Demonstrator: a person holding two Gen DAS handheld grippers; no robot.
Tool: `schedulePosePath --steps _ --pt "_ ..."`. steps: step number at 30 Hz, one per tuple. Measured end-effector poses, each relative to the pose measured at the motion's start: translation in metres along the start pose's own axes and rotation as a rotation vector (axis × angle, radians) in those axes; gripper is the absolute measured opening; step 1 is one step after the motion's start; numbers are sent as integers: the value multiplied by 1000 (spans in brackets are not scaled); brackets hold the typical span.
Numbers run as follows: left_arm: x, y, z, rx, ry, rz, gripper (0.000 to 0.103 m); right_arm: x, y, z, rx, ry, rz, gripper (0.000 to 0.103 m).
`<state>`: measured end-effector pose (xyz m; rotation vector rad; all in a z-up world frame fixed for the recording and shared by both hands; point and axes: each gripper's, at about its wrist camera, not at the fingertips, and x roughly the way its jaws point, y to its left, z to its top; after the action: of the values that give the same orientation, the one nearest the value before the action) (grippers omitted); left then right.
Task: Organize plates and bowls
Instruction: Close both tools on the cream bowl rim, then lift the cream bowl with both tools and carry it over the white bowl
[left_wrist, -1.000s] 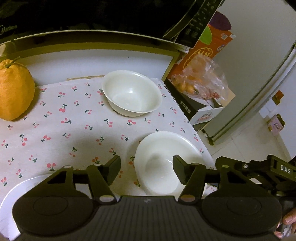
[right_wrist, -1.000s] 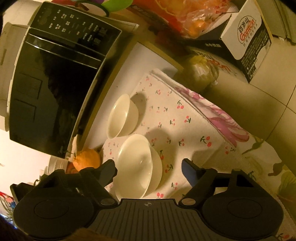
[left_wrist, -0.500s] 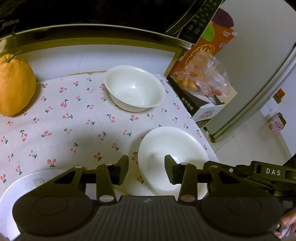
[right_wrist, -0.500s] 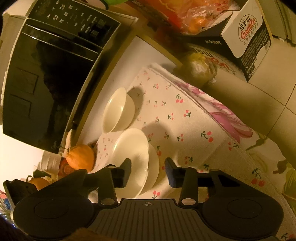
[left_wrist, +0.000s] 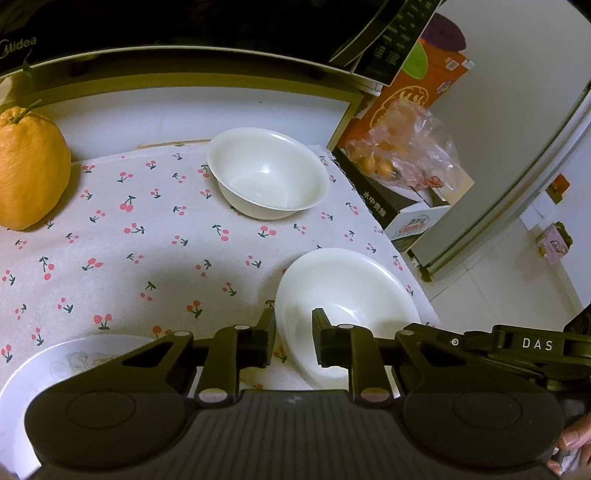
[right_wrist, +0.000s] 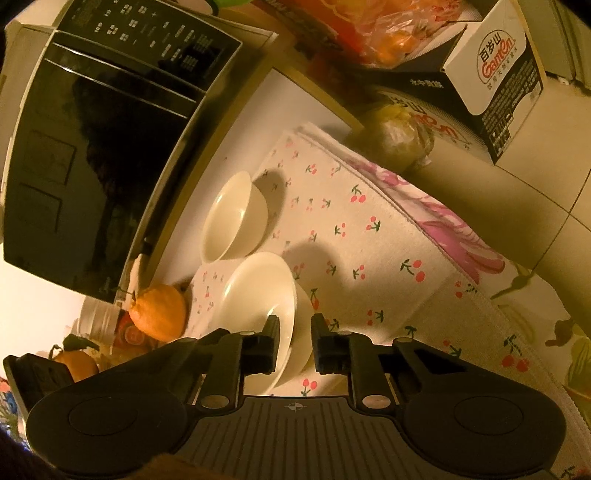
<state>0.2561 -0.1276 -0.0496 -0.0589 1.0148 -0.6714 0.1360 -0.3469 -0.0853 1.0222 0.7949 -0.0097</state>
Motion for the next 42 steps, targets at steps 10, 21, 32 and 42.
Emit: schedulePosePath --steps 10,21,32,42 --pt "-5 -2 -2 -1 -12 7 15 -1 5 -2 -25 1 1 14" --pt "-21 -6 -5 -16 -57 10 15 -13 22 -3 -80 -14 13 14" --pt "-47 -20 -18 -40 -121 -23 14 -38 34 -3 -130 -31 5 14" --pt "-70 -37 -42 -74 -176 -29 13 -62 45 -12 -217 -12 -11 14"
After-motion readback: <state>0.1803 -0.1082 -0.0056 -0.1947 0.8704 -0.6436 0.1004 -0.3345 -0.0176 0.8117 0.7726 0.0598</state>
